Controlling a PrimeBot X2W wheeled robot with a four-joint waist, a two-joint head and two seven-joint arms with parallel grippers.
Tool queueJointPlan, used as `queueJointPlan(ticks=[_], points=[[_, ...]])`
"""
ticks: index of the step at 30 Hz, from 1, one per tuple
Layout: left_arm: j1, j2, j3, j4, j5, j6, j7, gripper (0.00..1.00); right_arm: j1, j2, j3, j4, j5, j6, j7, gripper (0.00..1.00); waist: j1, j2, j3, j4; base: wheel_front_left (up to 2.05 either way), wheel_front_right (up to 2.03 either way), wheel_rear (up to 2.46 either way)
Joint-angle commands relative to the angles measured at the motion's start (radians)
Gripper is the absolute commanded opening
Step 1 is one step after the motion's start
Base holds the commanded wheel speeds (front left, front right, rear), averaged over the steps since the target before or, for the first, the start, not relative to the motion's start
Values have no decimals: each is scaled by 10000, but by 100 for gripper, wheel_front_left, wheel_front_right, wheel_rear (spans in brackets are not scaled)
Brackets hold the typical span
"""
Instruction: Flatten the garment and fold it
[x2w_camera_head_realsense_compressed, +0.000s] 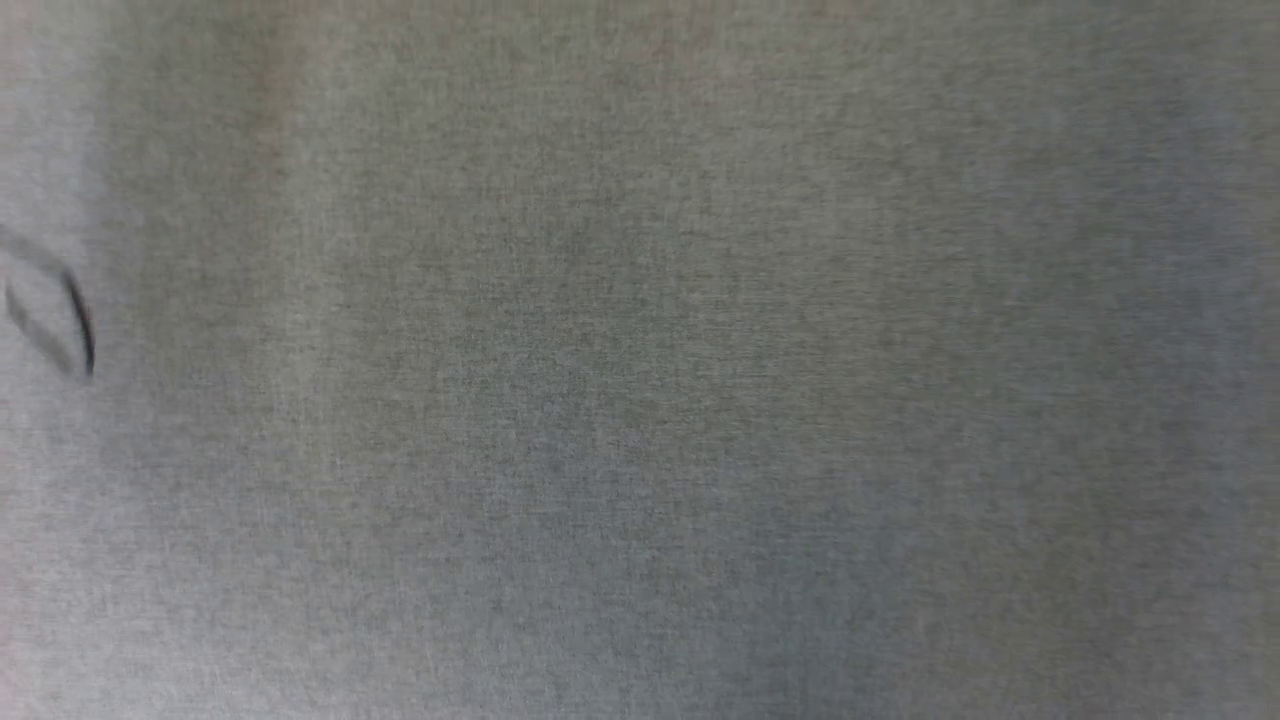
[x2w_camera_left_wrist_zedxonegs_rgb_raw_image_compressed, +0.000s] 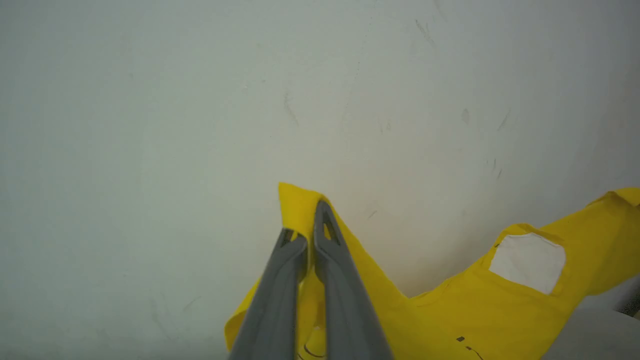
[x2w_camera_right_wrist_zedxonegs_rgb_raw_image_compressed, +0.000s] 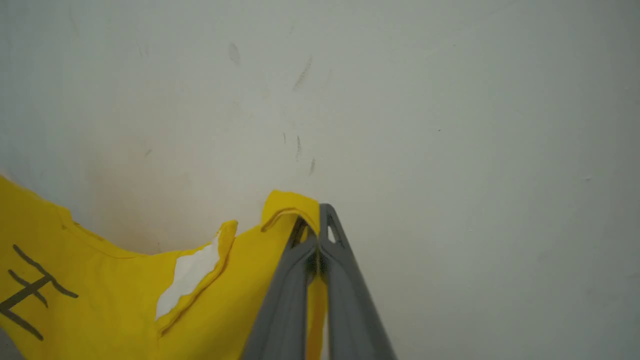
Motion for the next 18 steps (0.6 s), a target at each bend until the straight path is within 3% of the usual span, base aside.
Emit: queueJointPlan(ticks=[1, 10, 18], points=[[664, 96, 90, -308, -73, -34, -77, 0, 713, 72, -68, -399, 191, -9, 90, 0, 1, 0, -645, -262, 0, 0, 0], [4644, -156, 449, -2414, 369, 749, -138, 0, 5270, 510, -938, -2631, 1055, -9, 756, 0, 1, 0, -1964, -276, 0, 0, 0], [7420, -331, 726, -3438, 389, 1192, -139, 0, 8053, 1138, -1716, -3541, 1792, -9, 725, 0, 1, 0, -2912, -382, 0, 0, 0]])
